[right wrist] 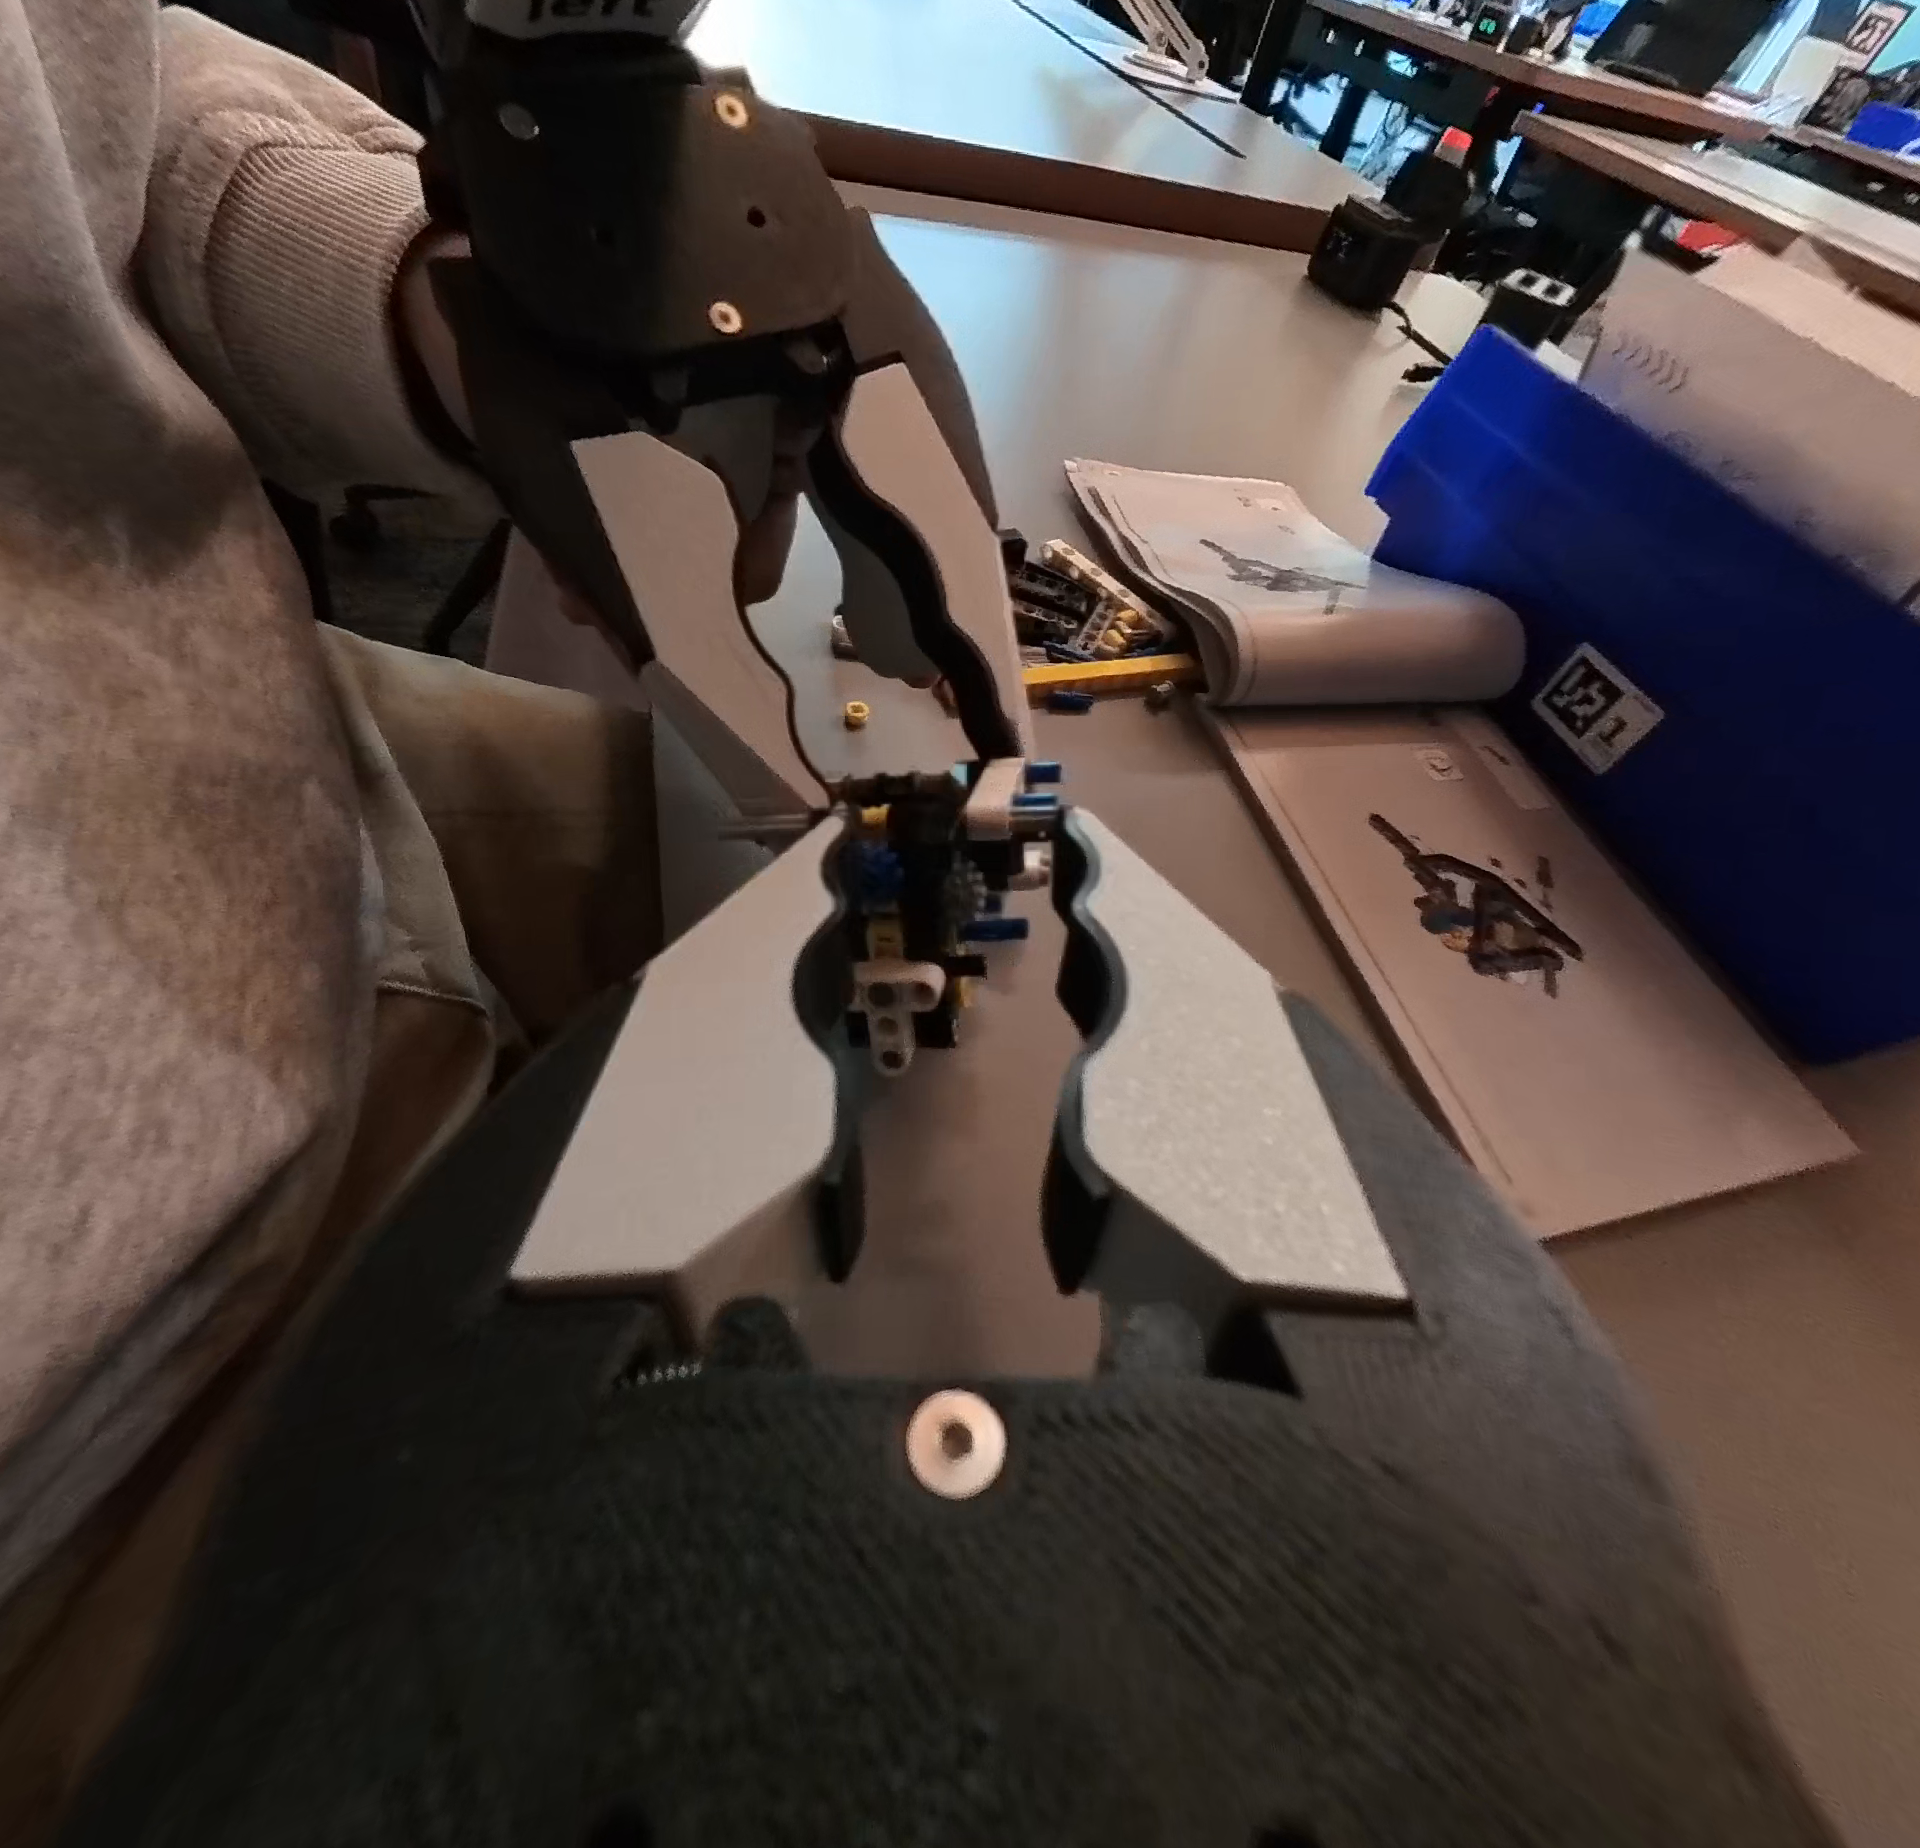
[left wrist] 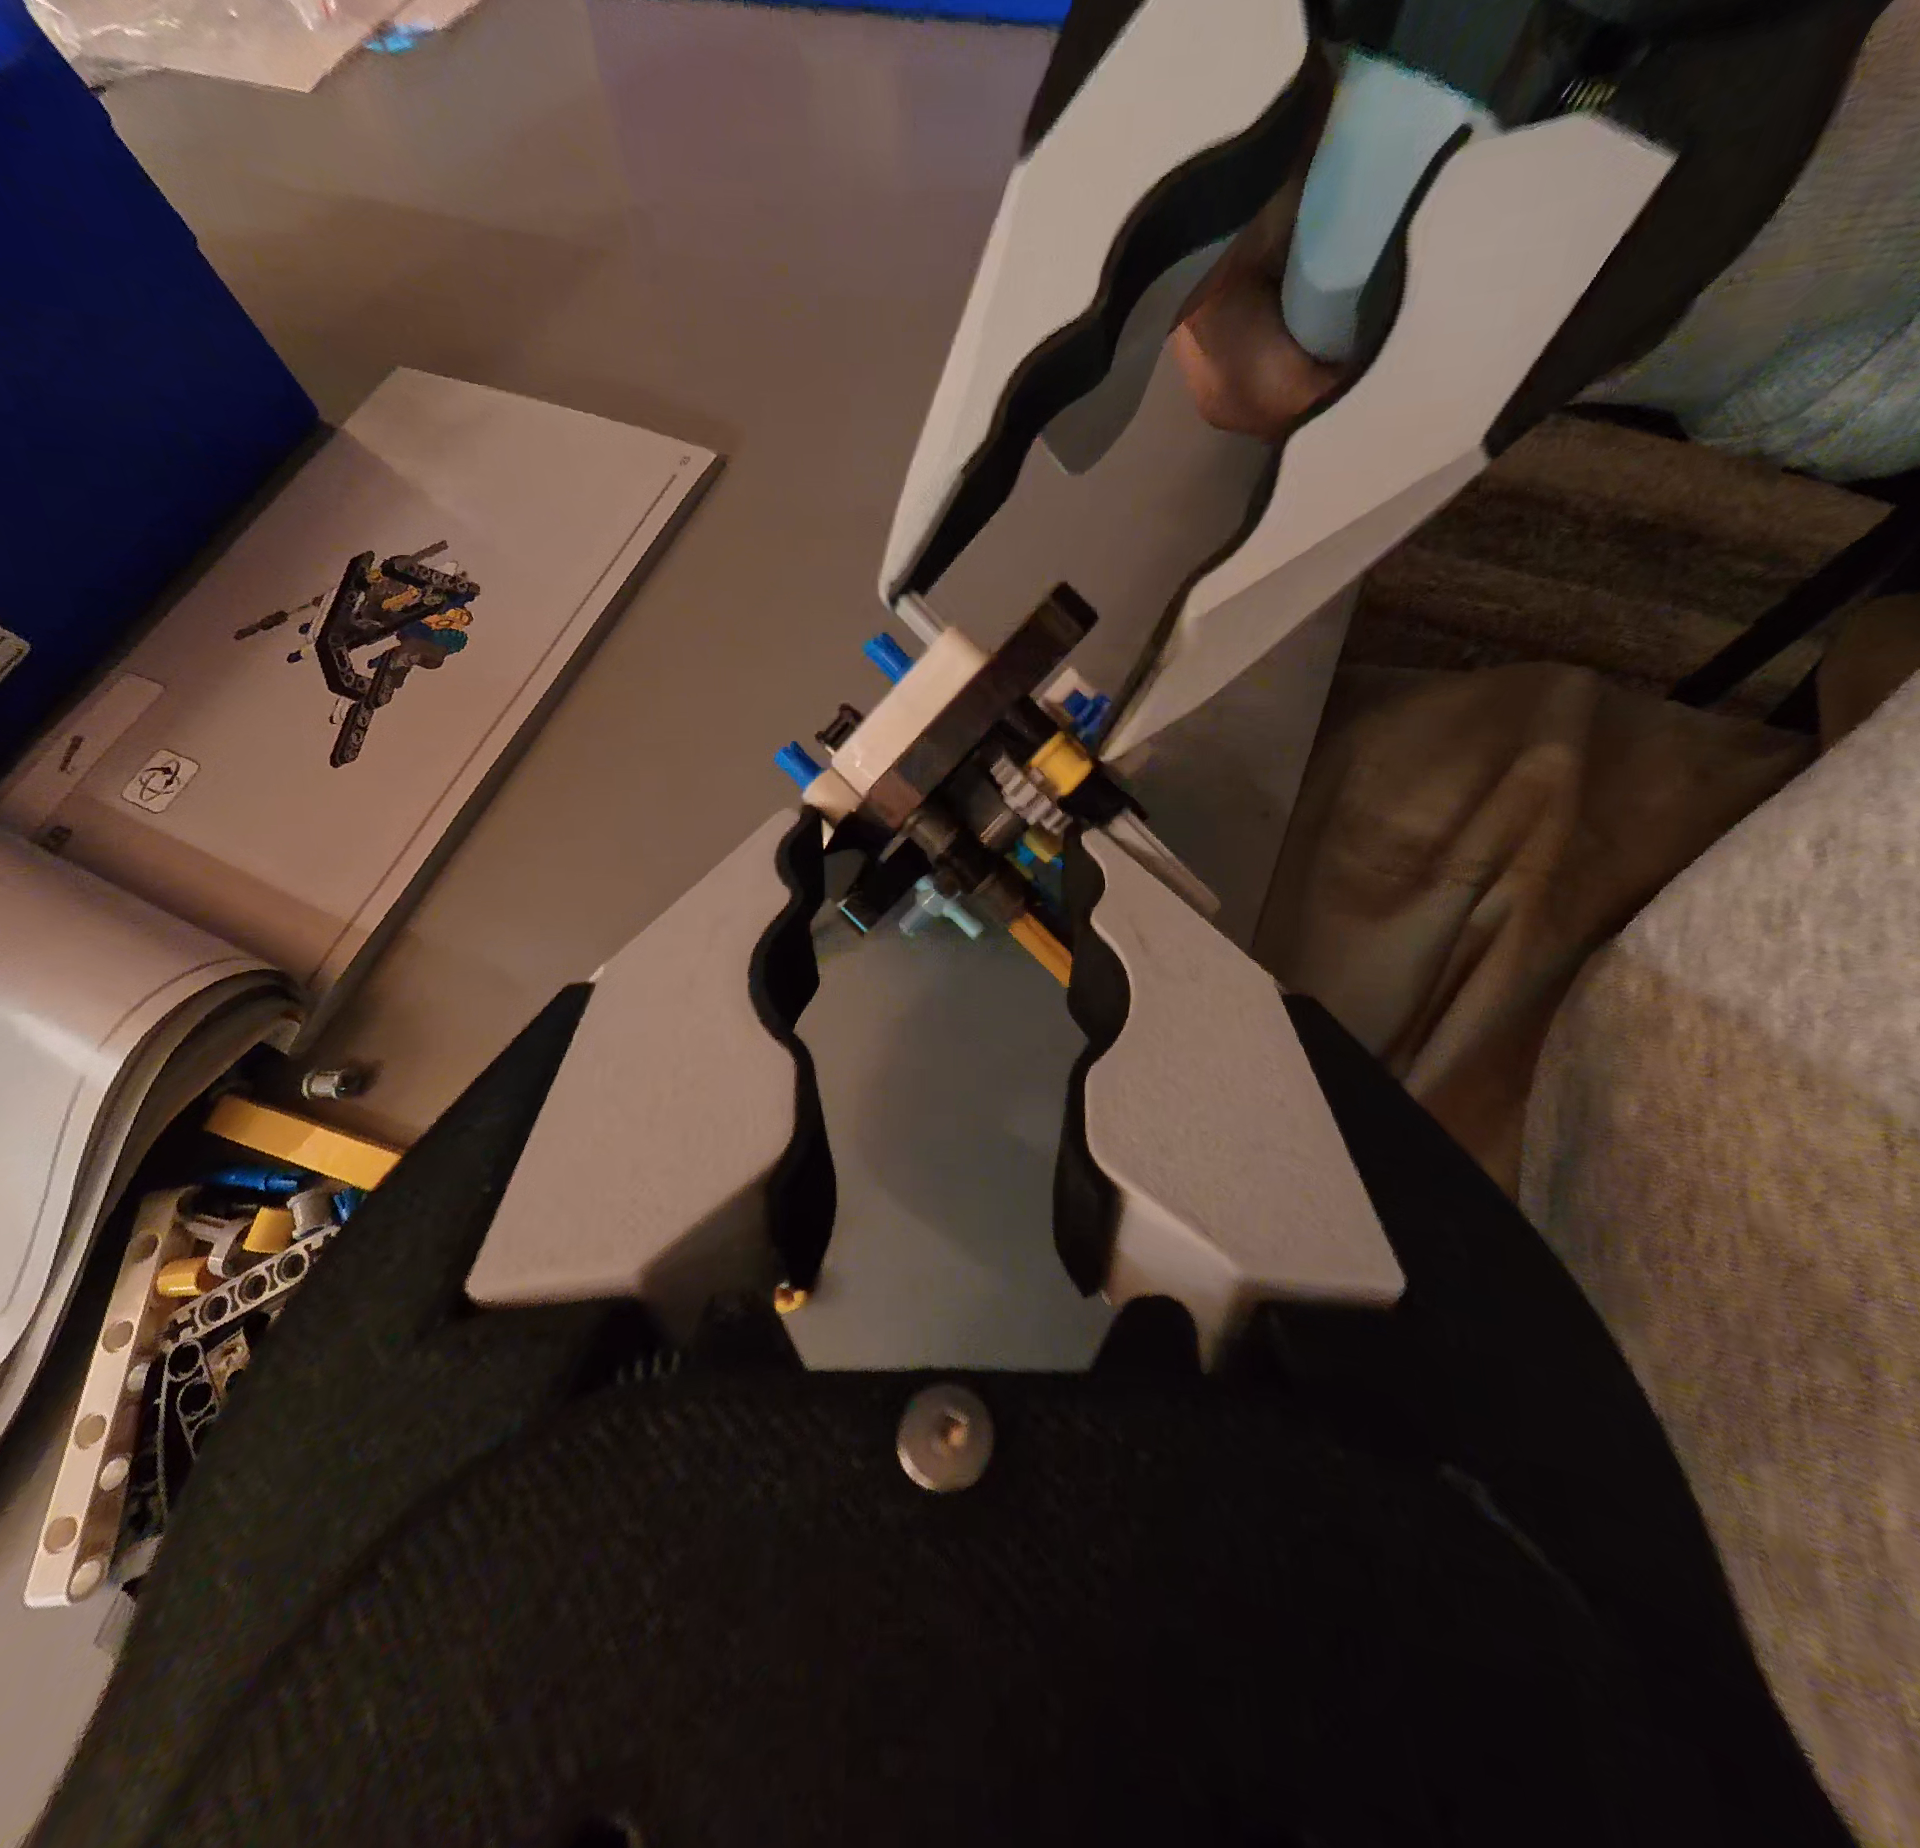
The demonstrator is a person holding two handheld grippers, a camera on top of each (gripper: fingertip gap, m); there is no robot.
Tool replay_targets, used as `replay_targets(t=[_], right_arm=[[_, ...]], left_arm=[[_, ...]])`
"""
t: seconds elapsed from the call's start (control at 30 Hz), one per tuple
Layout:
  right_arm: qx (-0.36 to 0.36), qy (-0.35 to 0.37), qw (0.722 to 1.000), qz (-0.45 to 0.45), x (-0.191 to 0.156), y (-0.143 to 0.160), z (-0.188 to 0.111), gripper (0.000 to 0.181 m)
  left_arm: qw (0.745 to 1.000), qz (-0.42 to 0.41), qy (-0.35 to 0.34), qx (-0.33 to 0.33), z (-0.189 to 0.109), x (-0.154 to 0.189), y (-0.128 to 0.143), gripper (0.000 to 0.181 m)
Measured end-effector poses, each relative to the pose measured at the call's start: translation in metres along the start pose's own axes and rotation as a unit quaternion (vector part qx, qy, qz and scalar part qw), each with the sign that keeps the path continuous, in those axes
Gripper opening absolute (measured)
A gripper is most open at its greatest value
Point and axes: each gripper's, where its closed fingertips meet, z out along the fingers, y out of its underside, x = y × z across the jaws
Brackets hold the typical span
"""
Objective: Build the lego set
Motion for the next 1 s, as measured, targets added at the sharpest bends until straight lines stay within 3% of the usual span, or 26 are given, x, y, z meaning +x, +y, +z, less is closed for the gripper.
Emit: replay_targets(t=[0.03,0.23,0.57,0.9,1.0], right_arm=[[0.007,0.003,1.000,0.000,0.001,-0.002,-0.002,0.026],[0.004,0.012,1.000,-0.017,0.004,-0.001,-0.001,0.028],[0.022,0.006,0.999,0.023,0.012,-0.001,-0.003,0.042],[0.016,0.009,1.000,0.001,0.012,0.001,-0.003,0.008],[0.018,0.010,1.000,0.010,0.015,0.002,-0.004,0.008]], left_arm=[[1.000,-0.002,0.003,0.000,0.000,0.002,0.000,0.041],[1.000,-0.012,-0.001,-0.005,0.003,0.001,0.001,0.043],[1.000,-0.020,-0.021,-0.001,-0.001,-0.011,0.001,0.038],[1.000,-0.020,-0.020,0.001,0.000,-0.010,0.000,0.044],[1.000,-0.018,-0.016,0.003,-0.001,-0.009,0.000,0.051]])
